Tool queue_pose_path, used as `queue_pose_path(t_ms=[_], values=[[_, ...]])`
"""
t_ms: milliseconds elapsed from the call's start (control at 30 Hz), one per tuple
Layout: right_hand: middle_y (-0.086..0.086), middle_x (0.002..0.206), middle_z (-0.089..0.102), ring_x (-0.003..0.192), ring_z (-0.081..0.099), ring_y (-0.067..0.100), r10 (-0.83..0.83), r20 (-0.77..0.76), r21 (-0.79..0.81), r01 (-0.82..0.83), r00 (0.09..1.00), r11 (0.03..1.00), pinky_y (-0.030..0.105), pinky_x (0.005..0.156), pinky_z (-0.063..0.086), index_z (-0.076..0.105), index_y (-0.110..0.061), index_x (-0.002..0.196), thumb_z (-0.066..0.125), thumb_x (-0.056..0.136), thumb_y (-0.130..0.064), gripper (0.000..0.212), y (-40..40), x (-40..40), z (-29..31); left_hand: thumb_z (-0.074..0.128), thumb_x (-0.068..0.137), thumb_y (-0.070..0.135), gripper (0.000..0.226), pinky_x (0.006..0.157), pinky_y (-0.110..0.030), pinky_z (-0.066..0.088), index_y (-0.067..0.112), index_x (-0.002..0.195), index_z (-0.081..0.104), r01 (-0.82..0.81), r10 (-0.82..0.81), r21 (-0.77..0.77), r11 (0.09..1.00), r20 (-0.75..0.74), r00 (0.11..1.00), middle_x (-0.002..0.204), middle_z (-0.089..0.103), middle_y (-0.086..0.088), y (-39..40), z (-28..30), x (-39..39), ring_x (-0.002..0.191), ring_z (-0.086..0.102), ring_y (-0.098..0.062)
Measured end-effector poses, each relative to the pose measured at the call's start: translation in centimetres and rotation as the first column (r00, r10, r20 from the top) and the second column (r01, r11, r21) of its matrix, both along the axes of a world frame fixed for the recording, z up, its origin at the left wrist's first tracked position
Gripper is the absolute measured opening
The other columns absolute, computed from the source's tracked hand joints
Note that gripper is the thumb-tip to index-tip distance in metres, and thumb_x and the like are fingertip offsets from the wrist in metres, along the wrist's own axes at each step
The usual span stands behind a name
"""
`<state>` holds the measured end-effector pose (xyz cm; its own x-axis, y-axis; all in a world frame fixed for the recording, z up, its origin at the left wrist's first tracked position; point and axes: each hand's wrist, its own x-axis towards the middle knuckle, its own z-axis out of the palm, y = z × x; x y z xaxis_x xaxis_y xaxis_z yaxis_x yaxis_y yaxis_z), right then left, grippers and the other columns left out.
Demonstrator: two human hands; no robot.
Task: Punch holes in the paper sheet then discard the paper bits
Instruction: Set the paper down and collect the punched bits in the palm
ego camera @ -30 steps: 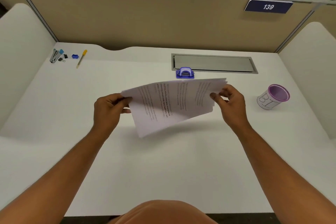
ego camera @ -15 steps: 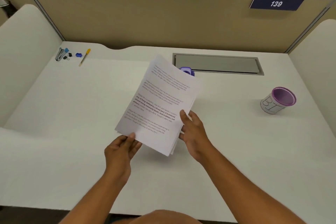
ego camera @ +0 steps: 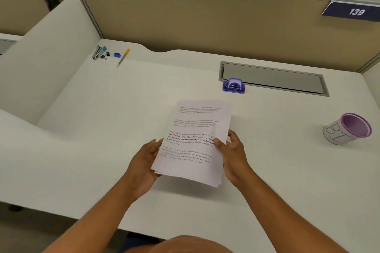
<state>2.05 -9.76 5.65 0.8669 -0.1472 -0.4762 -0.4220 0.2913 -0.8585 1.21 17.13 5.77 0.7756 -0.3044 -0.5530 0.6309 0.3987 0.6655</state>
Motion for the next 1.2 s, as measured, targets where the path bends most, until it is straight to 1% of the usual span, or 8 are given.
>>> queue_pose_path(t_ms=[133, 367, 467, 567, 667, 833, 1033, 1200], values=[[0.003, 0.122, 0.077, 0.113, 0.074, 0.028, 0.08, -0.015, -0.01, -0.08, 0.997, 0.997, 0.054, 0.1, 0.056, 0.058, -0.024, 0.132, 0.068, 0.1, -0.01, 0.036, 2.9, 0.2, -0.4, 0.057, 0.109, 0.044, 0.04, 0.097, -0.05, 0.06, 0.019, 0.135, 0.074, -0.007, 0.015, 0.103, 0.995, -0.078, 0.997, 0.133, 0.076, -0.008, 2.4, -0.6, 4.4, 0.117, 0.074, -0.032], [-0.001, 0.117, 0.078, 0.098, 0.078, 0.017, 0.11, -0.119, -0.191, -0.132, 0.987, 0.973, 0.033, 0.071, 0.063, 0.058, -0.028, 0.128, 0.071, 0.098, -0.017, 0.034, 10.4, 2.1, -1.1, 0.057, 0.111, 0.02, 0.027, 0.08, -0.038, 0.062, 0.025, 0.126, 0.079, -0.005, -0.084, 0.473, 0.881, 0.166, 0.983, 0.117, 0.083, -0.004, 10.1, -1.9, 9.6, 0.103, 0.079, -0.029], [0.0, 0.121, 0.076, 0.106, 0.075, 0.023, 0.165, -0.207, -0.258, -0.216, 0.964, 0.942, 0.053, 0.09, 0.062, 0.056, -0.027, 0.134, 0.072, 0.096, -0.016, 0.043, 14.5, 3.0, -2.1, 0.061, 0.107, 0.01, 0.029, 0.093, -0.045, 0.063, 0.022, 0.124, 0.08, 0.041, -0.169, 0.614, 0.788, 0.152, 0.974, 0.111, 0.084, -0.002, 14.2, -3.0, 11.1, 0.104, 0.08, -0.025], [0.003, 0.122, 0.074, 0.109, 0.073, 0.025, 0.169, -0.225, -0.386, -0.247, 0.96, 0.889, 0.055, 0.098, 0.058, 0.058, -0.024, 0.137, 0.071, 0.095, -0.011, 0.046, 18.4, 3.8, -3.2, 0.066, 0.102, 0.006, 0.029, 0.081, -0.034, 0.066, 0.019, 0.123, 0.08, 0.082, -0.27, 0.727, 0.682, 0.146, 0.952, 0.096, 0.084, 0.006, 17.9, -3.9, 12.3, 0.089, 0.081, -0.013], [0.004, 0.111, 0.075, 0.102, 0.072, 0.025, 0.143, -0.228, -0.505, -0.242, 0.963, 0.829, 0.052, 0.093, 0.059, 0.059, -0.029, 0.133, 0.071, 0.094, -0.012, 0.044, 21.5, 4.4, -3.9, 0.07, 0.101, 0.005, 0.027, 0.065, -0.024, 0.065, 0.018, 0.123, 0.078, 0.08, -0.279, 0.744, 0.663, 0.147, 0.949, 0.087, 0.081, 0.014, 20.6, -4.3, 13.2, 0.076, 0.078, -0.002], [0.0, 0.101, 0.074, 0.091, 0.072, 0.017, 0.079, -0.213, -0.568, -0.189, 0.974, 0.801, 0.044, 0.083, 0.062, 0.06, -0.027, 0.136, 0.074, 0.093, -0.017, 0.046, 24.9, 5.7, -4.9, 0.071, 0.102, 0.007, 0.025, 0.083, -0.056, 0.067, 0.008, 0.127, 0.073, 0.089, -0.234, 0.681, 0.727, 0.124, 0.964, 0.107, 0.08, -0.016, 24.5, -4.5, 15.1, 0.097, 0.08, -0.033], [0.006, 0.102, 0.069, 0.092, 0.065, 0.012, 0.075, -0.183, -0.558, -0.167, 0.98, 0.813, 0.026, 0.08, 0.048, 0.044, -0.029, 0.154, 0.072, 0.095, -0.016, 0.066, 29.1, 8.8, -5.8, 0.067, 0.104, 0.002, 0.028, 0.089, -0.059, 0.065, 0.004, 0.131, 0.071, 0.094, -0.183, 0.621, 0.778, 0.082, 0.98, 0.113, 0.078, -0.027, 28.8, -4.6, 17.4, 0.102, 0.079, -0.039], [-0.011, 0.091, 0.066, 0.085, 0.064, 0.009, 0.103, -0.145, -0.575, -0.169, 0.984, 0.8, 0.018, 0.075, 0.047, 0.046, -0.031, 0.154, 0.066, 0.099, -0.012, 0.062, 32.0, 11.6, -6.2, 0.061, 0.107, 0.0, 0.03, 0.089, -0.05, 0.067, 0.004, 0.134, 0.071, 0.144, -0.235, 0.623, 0.769, 0.066, 0.97, 0.115, 0.08, -0.02, 31.7, -4.6, 19.8, 0.103, 0.08, -0.033]])
